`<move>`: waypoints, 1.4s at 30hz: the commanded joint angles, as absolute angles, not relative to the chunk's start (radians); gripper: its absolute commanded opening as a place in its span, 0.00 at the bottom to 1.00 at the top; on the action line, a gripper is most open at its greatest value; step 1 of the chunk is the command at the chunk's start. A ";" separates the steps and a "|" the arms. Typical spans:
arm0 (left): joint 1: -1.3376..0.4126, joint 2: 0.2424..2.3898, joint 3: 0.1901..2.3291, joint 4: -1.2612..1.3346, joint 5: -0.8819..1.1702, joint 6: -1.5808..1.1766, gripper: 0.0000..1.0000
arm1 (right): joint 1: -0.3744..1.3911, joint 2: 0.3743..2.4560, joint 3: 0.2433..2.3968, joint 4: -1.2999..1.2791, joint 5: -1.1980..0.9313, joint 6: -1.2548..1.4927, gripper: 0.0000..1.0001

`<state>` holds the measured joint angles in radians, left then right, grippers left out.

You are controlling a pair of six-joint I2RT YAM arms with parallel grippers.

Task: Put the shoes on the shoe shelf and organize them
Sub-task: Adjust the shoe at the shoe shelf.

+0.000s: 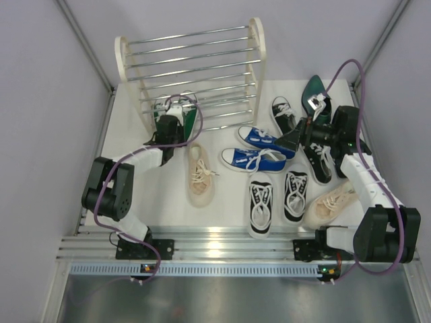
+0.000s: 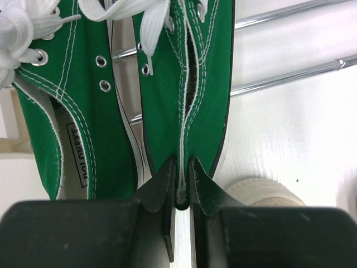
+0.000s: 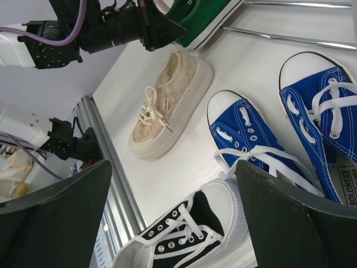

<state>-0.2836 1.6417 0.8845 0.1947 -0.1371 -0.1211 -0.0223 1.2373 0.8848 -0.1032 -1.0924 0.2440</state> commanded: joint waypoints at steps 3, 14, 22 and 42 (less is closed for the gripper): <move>-0.281 1.600 0.934 0.267 -0.230 -0.259 0.00 | -0.035 1.223 0.933 -0.087 -1.095 0.215 0.93; -0.291 1.595 0.920 0.264 -0.347 -0.399 0.00 | -0.037 1.216 0.928 -0.098 -1.097 0.195 0.93; -0.304 1.617 0.946 0.264 -0.391 -0.452 0.00 | -0.037 1.218 0.930 -0.101 -1.098 0.193 0.93; -0.316 1.667 0.991 0.249 -0.394 -0.529 0.30 | -0.043 1.206 0.931 -0.121 -1.098 0.179 0.93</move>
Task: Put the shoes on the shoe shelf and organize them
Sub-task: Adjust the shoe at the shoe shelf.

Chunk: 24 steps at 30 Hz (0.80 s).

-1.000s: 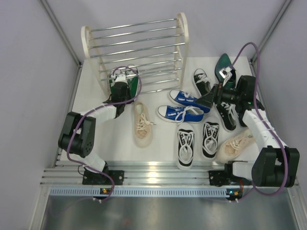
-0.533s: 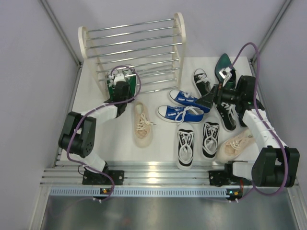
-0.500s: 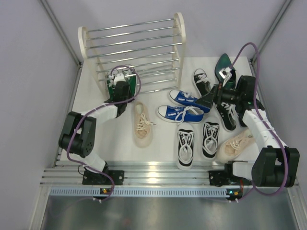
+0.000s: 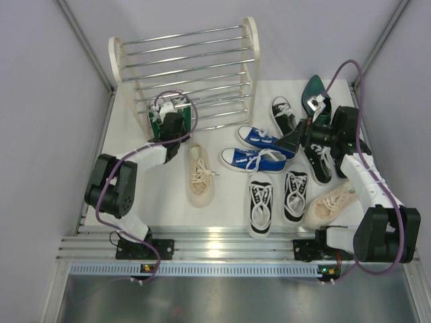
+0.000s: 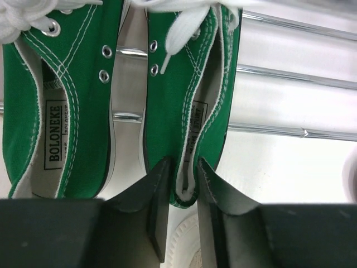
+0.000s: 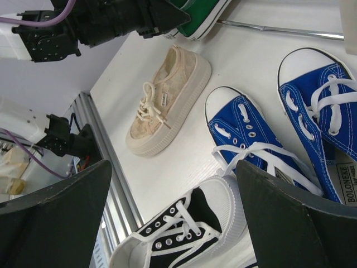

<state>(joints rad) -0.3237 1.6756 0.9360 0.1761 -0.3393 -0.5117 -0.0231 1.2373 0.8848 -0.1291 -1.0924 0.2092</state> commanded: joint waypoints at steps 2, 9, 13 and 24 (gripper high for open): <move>-0.318 1.661 0.997 0.241 -0.391 -0.520 0.38 | -0.043 1.201 0.931 -0.130 -1.098 0.172 0.93; -0.319 1.585 0.999 0.212 -0.367 -0.474 0.54 | -0.044 1.193 0.931 -0.144 -1.101 0.158 0.93; -0.319 1.537 0.991 0.178 -0.312 -0.445 0.56 | -0.046 1.190 0.936 -0.146 -1.103 0.155 0.93; -0.316 1.324 0.927 0.005 -0.130 -0.364 0.69 | -0.044 1.189 0.976 -0.250 -1.108 0.040 0.93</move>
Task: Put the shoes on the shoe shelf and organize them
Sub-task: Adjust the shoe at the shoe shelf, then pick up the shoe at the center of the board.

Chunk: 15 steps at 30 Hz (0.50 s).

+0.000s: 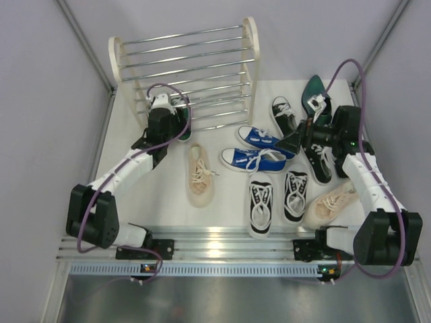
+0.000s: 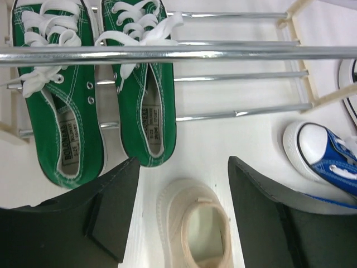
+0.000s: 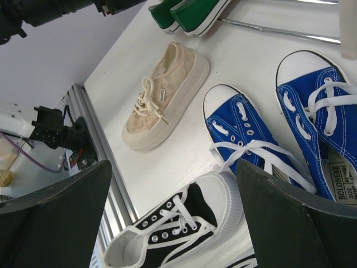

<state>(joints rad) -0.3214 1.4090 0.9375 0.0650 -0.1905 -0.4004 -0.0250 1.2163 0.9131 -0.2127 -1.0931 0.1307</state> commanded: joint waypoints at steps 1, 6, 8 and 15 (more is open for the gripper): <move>-0.316 1.303 0.928 -0.039 -0.129 -0.362 0.70 | -0.044 1.190 0.985 -0.273 -1.108 0.014 0.93; -0.295 1.134 0.933 -0.156 -0.121 -0.373 0.87 | -0.029 1.212 1.081 -0.551 -1.097 -0.268 0.94; -0.281 1.089 0.931 -0.221 -0.121 -0.406 0.94 | -0.008 1.230 1.120 -0.626 -1.078 -0.340 0.94; -0.224 0.953 0.894 -0.383 0.056 -0.560 0.97 | 0.147 1.258 1.166 -0.833 -0.957 -0.574 0.93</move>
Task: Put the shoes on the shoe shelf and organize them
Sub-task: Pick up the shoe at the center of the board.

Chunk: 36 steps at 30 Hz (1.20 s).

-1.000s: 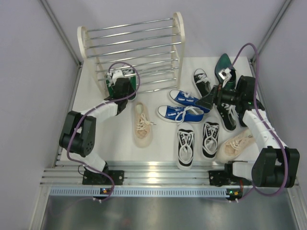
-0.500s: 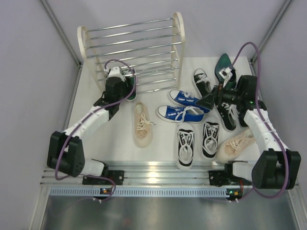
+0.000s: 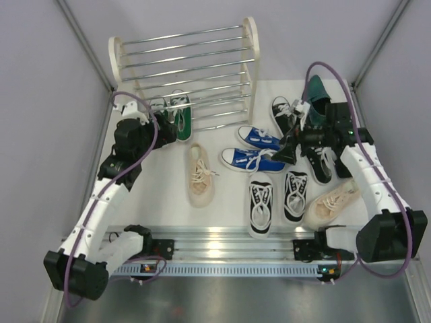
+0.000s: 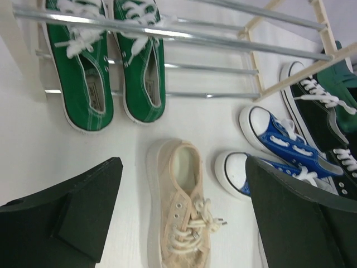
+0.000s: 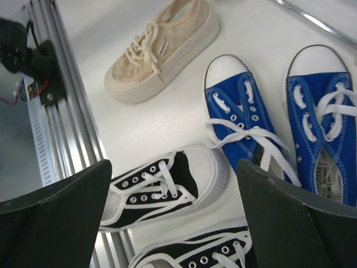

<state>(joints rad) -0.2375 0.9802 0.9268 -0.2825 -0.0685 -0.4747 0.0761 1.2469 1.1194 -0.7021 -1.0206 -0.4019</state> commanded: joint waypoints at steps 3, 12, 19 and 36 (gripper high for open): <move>-0.224 0.913 0.827 -0.382 0.164 -0.646 0.94 | 0.254 1.269 1.164 -0.870 -0.876 -0.609 0.93; -0.310 0.867 0.652 -0.377 0.215 -0.801 0.89 | 0.402 1.324 1.143 -0.851 -0.815 -0.597 0.93; -0.446 0.940 0.620 -0.270 0.043 -0.962 0.91 | 0.408 1.336 1.143 -0.824 -0.798 -0.568 0.93; -0.454 1.344 0.790 -0.215 -0.196 -1.074 0.75 | 0.408 1.295 1.095 -0.844 -0.818 -0.614 0.94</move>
<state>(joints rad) -0.4484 1.3262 0.7506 -0.2626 -0.1406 -1.0599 0.3935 1.3304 1.1027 -0.8471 -0.7921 -0.5854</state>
